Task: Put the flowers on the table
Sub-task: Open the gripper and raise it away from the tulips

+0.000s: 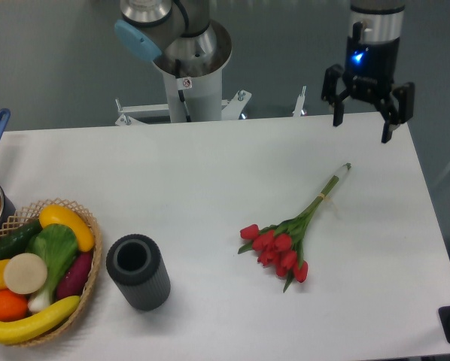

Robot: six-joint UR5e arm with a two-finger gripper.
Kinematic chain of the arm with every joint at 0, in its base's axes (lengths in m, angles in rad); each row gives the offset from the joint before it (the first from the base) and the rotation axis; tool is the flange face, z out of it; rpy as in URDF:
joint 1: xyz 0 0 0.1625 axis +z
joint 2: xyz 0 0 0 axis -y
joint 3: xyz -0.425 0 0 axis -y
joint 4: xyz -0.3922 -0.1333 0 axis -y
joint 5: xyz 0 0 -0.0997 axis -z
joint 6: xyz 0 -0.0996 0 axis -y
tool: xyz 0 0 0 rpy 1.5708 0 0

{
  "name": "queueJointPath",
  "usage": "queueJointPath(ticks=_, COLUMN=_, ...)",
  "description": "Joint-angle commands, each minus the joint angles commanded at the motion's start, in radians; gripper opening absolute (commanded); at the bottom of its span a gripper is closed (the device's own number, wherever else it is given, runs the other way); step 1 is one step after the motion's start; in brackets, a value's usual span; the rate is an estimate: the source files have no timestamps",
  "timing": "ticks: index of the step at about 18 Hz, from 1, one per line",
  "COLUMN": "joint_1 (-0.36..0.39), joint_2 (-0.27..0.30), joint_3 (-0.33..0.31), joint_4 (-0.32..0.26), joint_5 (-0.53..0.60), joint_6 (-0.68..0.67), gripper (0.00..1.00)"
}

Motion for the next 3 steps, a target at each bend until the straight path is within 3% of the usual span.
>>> queueJointPath(ticks=3, joint_1=0.006, joint_2=0.006, joint_3=-0.011, joint_4=0.005, joint_5=0.0, joint_6=0.008, gripper=1.0)
